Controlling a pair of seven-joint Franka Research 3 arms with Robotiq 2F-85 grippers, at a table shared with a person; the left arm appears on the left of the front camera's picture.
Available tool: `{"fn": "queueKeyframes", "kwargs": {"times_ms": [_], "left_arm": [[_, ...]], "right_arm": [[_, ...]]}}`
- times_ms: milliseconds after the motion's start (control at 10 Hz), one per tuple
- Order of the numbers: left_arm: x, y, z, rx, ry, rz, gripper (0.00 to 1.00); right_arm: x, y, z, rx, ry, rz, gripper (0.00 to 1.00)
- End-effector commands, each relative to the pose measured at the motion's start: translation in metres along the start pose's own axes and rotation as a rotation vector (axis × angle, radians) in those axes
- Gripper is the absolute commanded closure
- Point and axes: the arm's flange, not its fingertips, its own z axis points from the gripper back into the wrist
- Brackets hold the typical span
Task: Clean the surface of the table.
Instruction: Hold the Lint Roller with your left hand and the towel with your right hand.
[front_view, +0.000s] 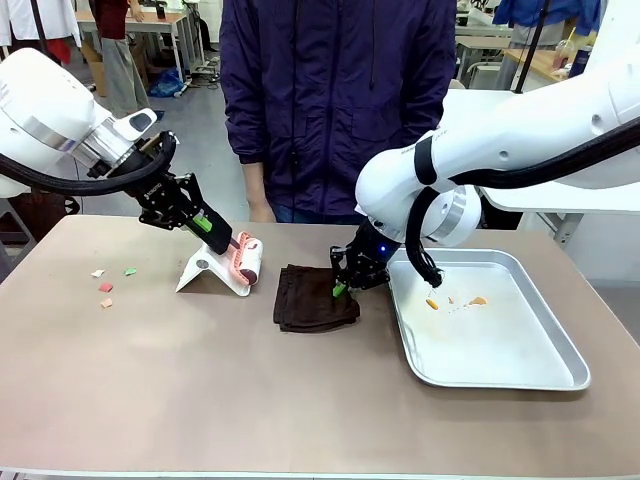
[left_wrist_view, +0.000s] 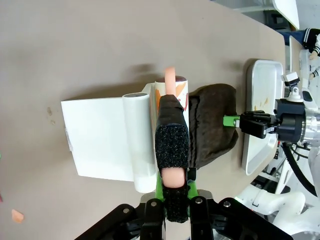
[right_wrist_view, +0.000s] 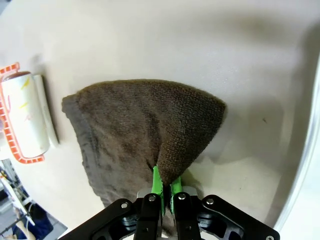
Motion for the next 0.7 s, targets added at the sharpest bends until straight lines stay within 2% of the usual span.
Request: {"fn": "queueKeyframes", "kwargs": {"times_ms": [0,200,500,600], "left_arm": [[-0.009,-0.006,0.011,-0.057,-0.059,-0.022,1.00],[-0.024,-0.005,0.031,-0.151,-0.069,-0.067,1.00],[-0.059,0.010,0.076,-0.317,-0.092,-0.146,1.00],[-0.074,0.020,0.094,-0.356,-0.051,-0.166,1.00]], "right_arm": [[-0.008,-0.008,0.027,0.220,-0.054,0.066,1.00],[-0.021,-0.029,0.066,0.551,-0.054,0.120,1.00],[-0.033,-0.064,0.099,0.867,0.003,0.242,1.00],[-0.040,-0.077,0.110,0.959,0.042,0.294,1.00]]}}
